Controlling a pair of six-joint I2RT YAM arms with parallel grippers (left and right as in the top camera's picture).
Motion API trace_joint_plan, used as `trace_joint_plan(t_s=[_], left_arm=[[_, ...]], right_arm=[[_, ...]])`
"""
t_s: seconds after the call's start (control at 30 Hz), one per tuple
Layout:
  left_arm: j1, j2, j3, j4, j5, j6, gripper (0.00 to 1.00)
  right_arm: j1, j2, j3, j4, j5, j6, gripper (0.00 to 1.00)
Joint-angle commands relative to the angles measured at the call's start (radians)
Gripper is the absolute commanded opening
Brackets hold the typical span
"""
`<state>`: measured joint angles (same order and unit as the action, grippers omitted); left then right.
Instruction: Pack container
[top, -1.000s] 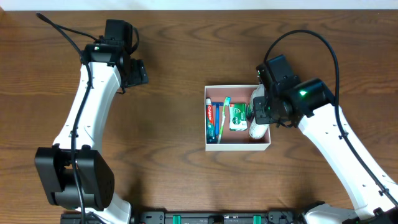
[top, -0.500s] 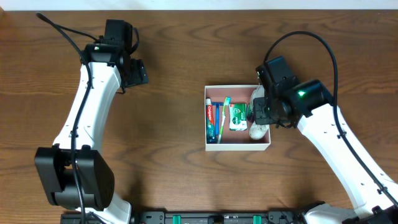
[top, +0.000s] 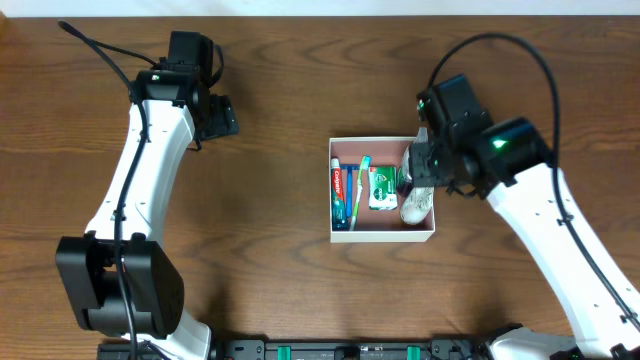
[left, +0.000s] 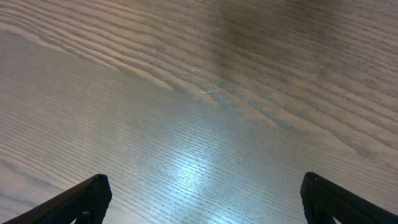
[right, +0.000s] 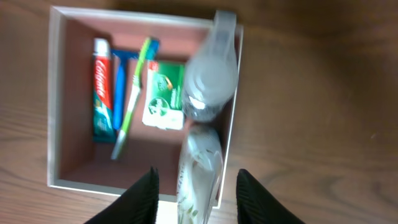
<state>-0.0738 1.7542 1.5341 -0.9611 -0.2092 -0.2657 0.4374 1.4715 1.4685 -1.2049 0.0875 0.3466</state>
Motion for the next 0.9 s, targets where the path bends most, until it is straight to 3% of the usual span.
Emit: trace_joint_plan(t_s=[0.0, 0.03, 0.13, 0.17, 0.43, 0.67, 0.87], left_arm=[[0.003, -0.01, 0.019, 0.0, 0.0, -0.01, 0.98], [0.003, -0.01, 0.019, 0.0, 0.0, -0.01, 0.98], [0.003, -0.01, 0.019, 0.0, 0.0, -0.01, 0.98], [0.003, -0.01, 0.019, 0.0, 0.0, -0.01, 0.98], [0.003, -0.01, 0.019, 0.0, 0.0, -0.01, 0.98], [0.003, -0.01, 0.019, 0.0, 0.0, -0.01, 0.98], [0.003, -0.01, 0.019, 0.0, 0.0, -0.01, 0.98]], right_arm=[[0.003, -0.002, 0.126, -0.024, 0.027, -0.03, 0.45], [-0.001, -0.002, 0.169, -0.039, 0.035, -0.032, 0.52], [-0.016, -0.002, 0.295, -0.084, 0.083, -0.037, 0.95], [-0.026, -0.002, 0.341, -0.102, 0.114, -0.037, 0.99], [-0.218, -0.003, 0.537, -0.207, 0.306, -0.011, 0.99], [-0.577, 0.0, 0.493, -0.262, 0.253, 0.143, 0.99], [-0.769, 0.0, 0.374, -0.232, 0.219, 0.212, 0.99]])
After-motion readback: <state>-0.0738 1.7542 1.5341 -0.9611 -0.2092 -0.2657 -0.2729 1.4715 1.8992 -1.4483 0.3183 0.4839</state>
